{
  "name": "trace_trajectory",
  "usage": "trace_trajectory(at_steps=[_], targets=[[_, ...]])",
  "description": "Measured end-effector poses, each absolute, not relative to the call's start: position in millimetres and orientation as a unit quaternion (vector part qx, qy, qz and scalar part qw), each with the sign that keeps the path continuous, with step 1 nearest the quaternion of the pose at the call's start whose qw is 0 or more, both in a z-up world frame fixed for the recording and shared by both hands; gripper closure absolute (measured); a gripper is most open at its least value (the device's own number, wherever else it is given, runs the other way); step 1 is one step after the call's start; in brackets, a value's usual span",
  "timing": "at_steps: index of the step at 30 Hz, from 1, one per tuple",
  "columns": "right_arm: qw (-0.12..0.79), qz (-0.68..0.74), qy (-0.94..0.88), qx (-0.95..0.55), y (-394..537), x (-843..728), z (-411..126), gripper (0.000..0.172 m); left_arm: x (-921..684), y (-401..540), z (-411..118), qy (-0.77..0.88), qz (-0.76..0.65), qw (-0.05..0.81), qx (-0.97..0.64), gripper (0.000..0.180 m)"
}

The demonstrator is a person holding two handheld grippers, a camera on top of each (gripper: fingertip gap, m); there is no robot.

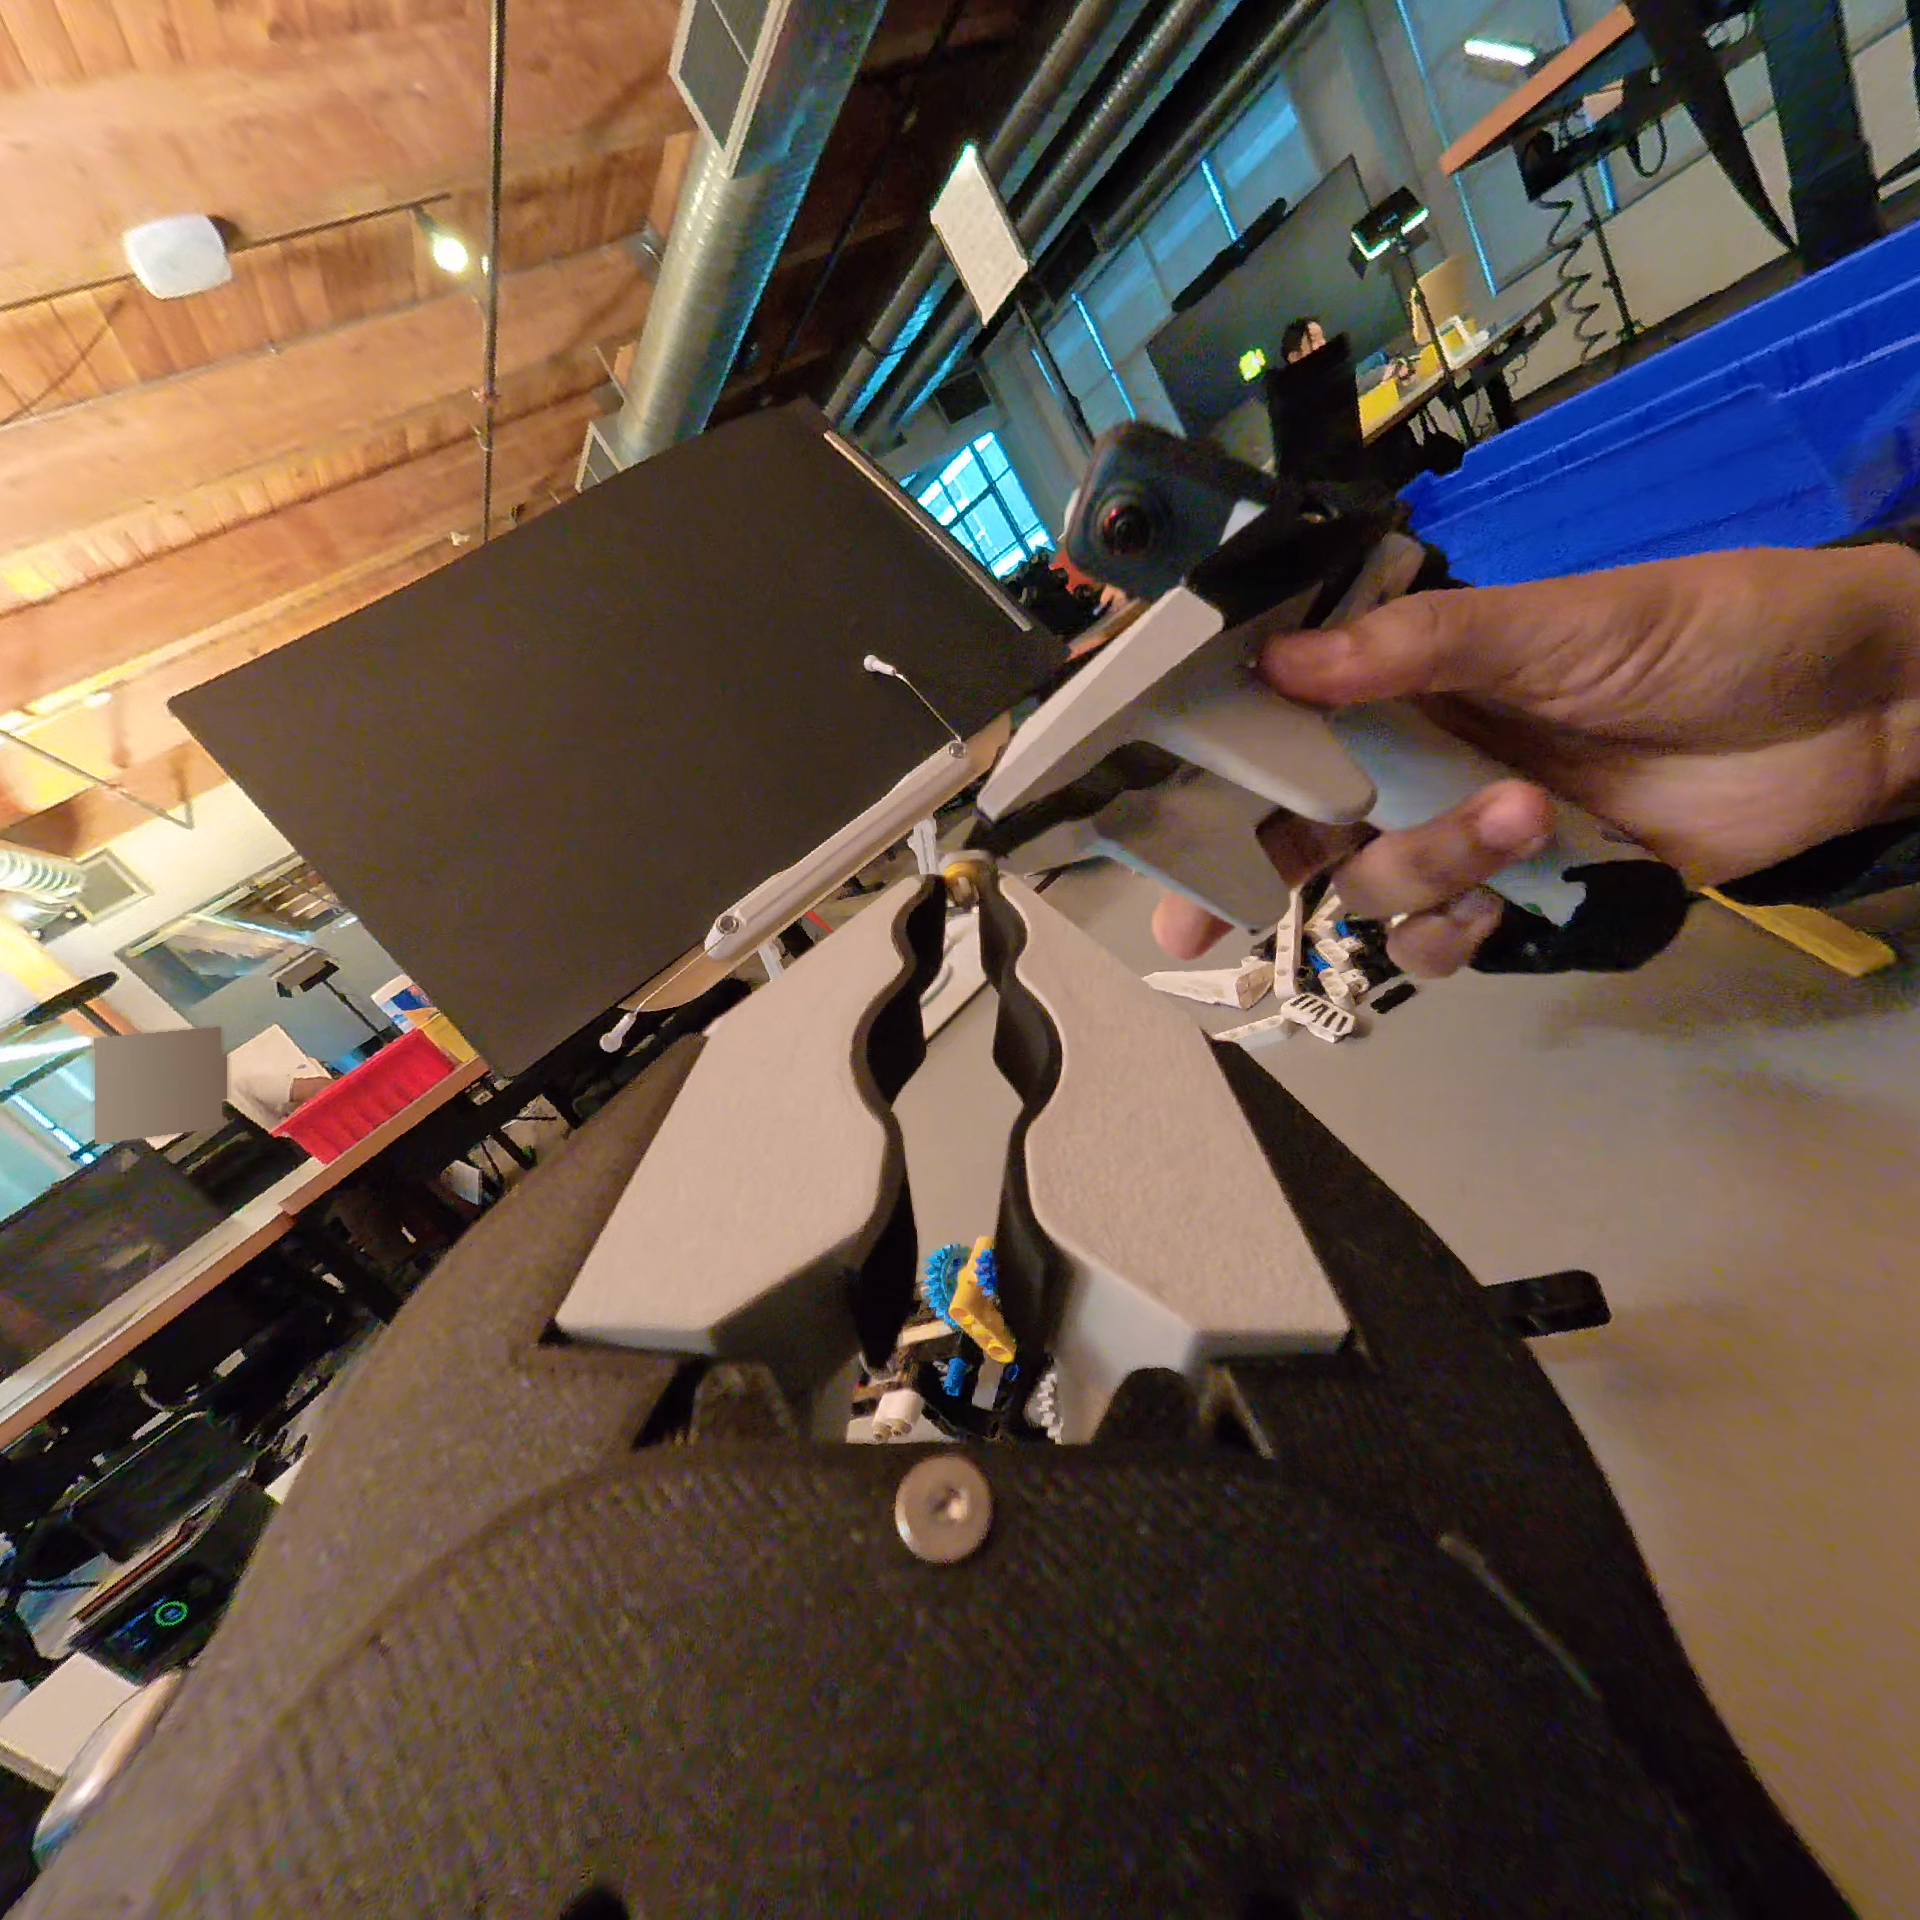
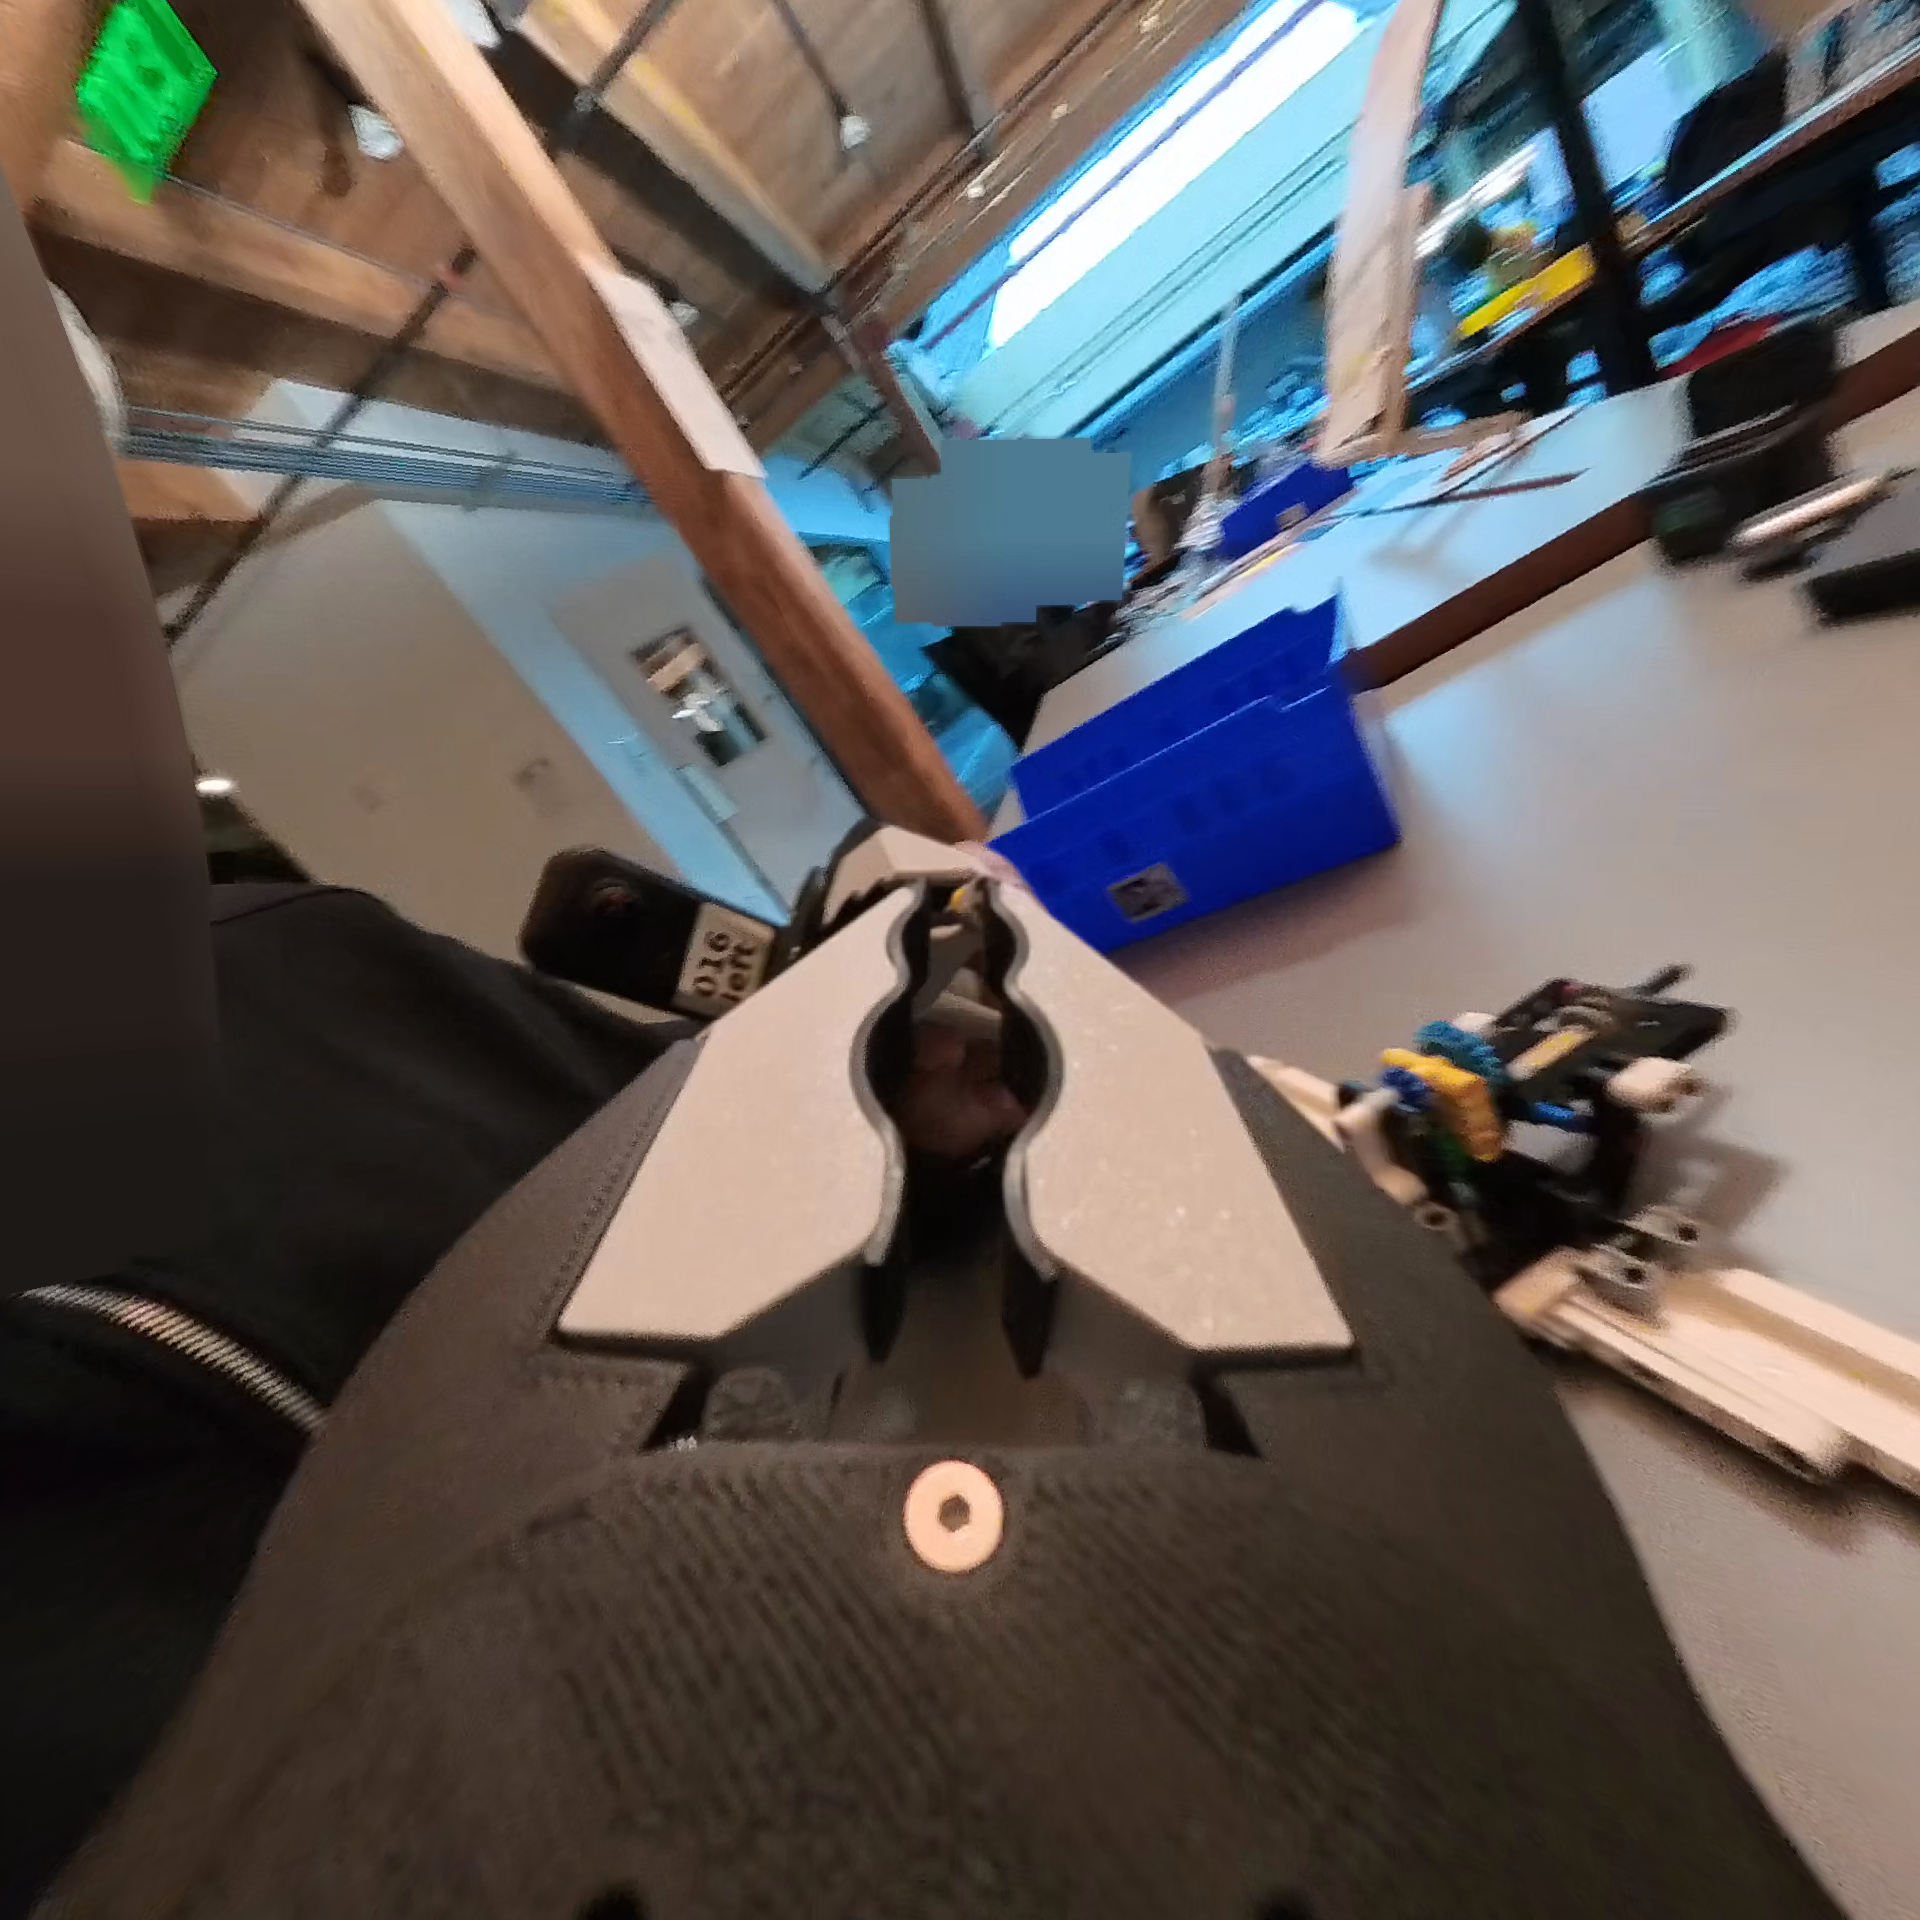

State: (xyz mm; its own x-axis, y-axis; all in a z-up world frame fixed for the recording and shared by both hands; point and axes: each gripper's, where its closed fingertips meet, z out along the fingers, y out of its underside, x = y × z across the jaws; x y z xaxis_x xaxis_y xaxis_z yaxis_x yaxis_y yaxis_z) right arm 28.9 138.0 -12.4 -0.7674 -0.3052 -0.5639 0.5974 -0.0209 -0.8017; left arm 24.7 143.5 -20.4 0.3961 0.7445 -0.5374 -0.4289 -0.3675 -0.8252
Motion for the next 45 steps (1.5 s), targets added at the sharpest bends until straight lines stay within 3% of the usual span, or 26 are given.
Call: trace_trajectory(at_steps=[8, 12, 16, 45], targets=[[0.427, -0.686, 0.566, 0.162, 134.7, 22.0, -22.8, 0.148, 27.5, 149.4, -25.5, -0.115, 0.527, 0.546, -0.641, 0.176], [0.461, -0.675, 0.554, 0.157, 134.0, 27.6, -22.3, 0.166, 25.6, 147.9, -26.7, -0.123, 0.522, 0.546, -0.644, 0.176], [0.480, -0.666, 0.545, 0.169, 134.7, 25.9, -22.8, 0.167, 24.8, 148.9, -27.8, -0.127, 0.519, 0.541, -0.650, 0.176], [0.494, -0.699, 0.473, 0.208, 139.8, 17.1, -13.9, 0.168, 25.5, 150.1, -23.8, -0.116, 0.560, 0.504, -0.647, 0.180]])
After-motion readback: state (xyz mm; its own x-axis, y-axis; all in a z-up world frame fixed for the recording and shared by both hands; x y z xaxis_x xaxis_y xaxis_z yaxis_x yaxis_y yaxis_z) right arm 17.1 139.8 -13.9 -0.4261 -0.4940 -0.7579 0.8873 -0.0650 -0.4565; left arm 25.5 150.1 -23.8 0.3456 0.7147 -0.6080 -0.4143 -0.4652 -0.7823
